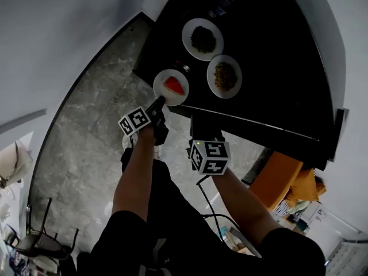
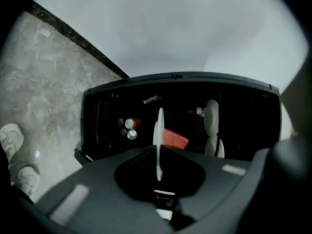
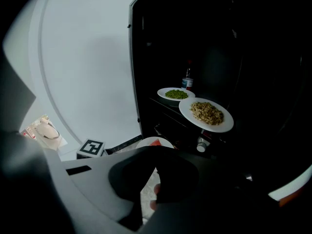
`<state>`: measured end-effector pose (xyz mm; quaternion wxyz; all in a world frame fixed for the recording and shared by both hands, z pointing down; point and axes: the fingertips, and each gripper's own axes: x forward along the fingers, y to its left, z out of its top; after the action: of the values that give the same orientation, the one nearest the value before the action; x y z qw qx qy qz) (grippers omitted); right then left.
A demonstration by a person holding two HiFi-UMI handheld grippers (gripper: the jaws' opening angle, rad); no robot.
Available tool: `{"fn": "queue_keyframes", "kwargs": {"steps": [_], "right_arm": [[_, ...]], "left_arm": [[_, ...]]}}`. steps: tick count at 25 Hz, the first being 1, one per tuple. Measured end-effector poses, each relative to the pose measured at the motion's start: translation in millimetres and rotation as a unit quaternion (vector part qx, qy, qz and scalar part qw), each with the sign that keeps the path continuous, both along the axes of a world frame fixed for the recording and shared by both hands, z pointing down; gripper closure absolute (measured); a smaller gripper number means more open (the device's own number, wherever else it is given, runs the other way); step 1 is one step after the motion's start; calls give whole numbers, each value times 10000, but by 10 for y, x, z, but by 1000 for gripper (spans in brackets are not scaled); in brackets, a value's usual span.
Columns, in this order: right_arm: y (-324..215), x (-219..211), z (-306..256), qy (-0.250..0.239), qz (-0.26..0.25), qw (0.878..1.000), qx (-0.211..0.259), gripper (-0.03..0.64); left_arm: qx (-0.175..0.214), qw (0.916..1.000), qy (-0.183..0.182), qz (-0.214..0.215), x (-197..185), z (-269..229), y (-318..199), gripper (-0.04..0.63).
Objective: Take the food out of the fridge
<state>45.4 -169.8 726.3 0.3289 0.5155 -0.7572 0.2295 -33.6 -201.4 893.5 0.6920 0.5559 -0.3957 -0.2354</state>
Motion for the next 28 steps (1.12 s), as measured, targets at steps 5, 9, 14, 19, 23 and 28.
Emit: {"fn": "queue_keyframes", "kwargs": {"steps": [5,9,14,19,23,28], "right_arm": [[108,6,-185,-58,-40,9999,82,623],[181,1,-408,-101,-64,9997,195,623],[219,25,-745,-243,-23,9990,376,623],[264,-3,-1114,-356,-1,9974,634,623],[306,-5,-1428,-472,66,9956,803,623],[478,51,-1769,-484,100,9942,956,623]], "left_arm": [[55,10000,24,-76,-148,-484,492,584],[191,9995,46,-240,-376,-993,757,584],[122,9992,-5,-375,-622,-1666,960,583],[186,9989,-167,-392,-775,-2393,1108,581],[285,9991,32,-309,-786,-2919,1139,583],[321,9994,84,-60,-756,-3548,1205,581]]}}
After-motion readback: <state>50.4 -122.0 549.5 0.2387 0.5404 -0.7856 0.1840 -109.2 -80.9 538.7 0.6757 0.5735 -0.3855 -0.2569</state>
